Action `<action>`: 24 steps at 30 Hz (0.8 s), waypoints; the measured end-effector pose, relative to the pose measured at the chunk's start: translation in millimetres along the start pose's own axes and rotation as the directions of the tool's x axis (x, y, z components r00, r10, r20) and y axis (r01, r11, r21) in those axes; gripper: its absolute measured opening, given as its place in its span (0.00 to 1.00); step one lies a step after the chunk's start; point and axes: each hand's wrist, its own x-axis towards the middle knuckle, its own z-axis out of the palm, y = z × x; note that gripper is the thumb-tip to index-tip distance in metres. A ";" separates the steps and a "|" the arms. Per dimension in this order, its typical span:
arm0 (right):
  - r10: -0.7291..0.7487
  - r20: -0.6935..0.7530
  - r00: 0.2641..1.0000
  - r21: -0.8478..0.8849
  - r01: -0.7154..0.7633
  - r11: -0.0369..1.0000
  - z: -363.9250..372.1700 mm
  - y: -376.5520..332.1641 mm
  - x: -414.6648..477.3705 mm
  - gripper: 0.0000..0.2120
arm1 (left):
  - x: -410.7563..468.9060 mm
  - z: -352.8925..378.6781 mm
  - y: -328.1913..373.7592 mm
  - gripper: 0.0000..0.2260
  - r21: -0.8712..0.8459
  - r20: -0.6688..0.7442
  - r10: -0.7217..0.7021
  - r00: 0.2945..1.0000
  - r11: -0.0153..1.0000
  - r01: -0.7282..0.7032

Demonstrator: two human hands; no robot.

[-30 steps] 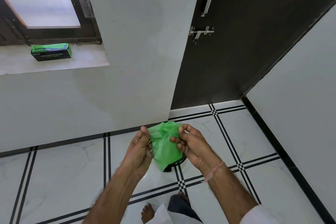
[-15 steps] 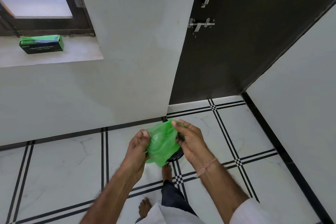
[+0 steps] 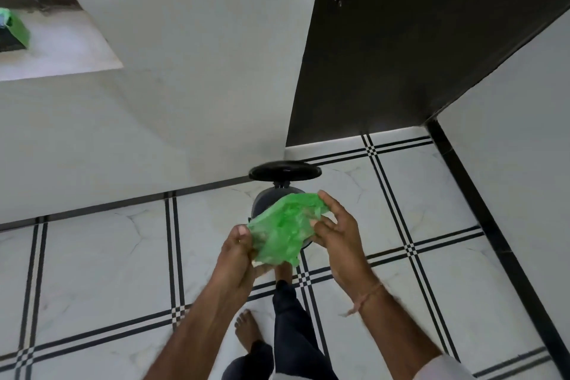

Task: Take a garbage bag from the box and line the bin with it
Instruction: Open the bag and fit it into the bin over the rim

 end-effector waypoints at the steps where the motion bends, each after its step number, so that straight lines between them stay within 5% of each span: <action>1: 0.016 -0.009 1.000 0.081 -0.015 0.997 -3.3 3.6 5.9 0.24 | 9.0 0.7 -6.8 0.12 0.015 -0.023 -0.031 0.999 0.999 0.032; 5: 0.164 -0.069 0.984 0.349 -0.130 0.928 -19.0 37.7 40.2 0.20 | 60.5 1.9 -30.6 0.16 -0.205 -0.082 -0.128 0.988 0.973 0.109; 8: 0.253 -0.105 0.962 0.383 -0.196 0.903 -30.6 80.7 81.1 0.21 | 117.6 -1.6 -46.1 0.17 -0.316 -0.148 -0.130 0.980 0.946 0.078; 18: 0.235 0.028 0.972 0.282 -0.233 0.931 -75.5 195.4 216.8 0.29 | 300.3 -33.4 -102.5 0.23 -0.277 -0.145 -0.192 0.971 0.950 0.146; 24: 0.246 -0.046 0.968 0.176 -0.235 0.956 -119.1 263.4 273.9 0.21 | 373.2 -90.8 -112.1 0.14 -0.144 -0.149 -0.089 0.985 0.987 0.067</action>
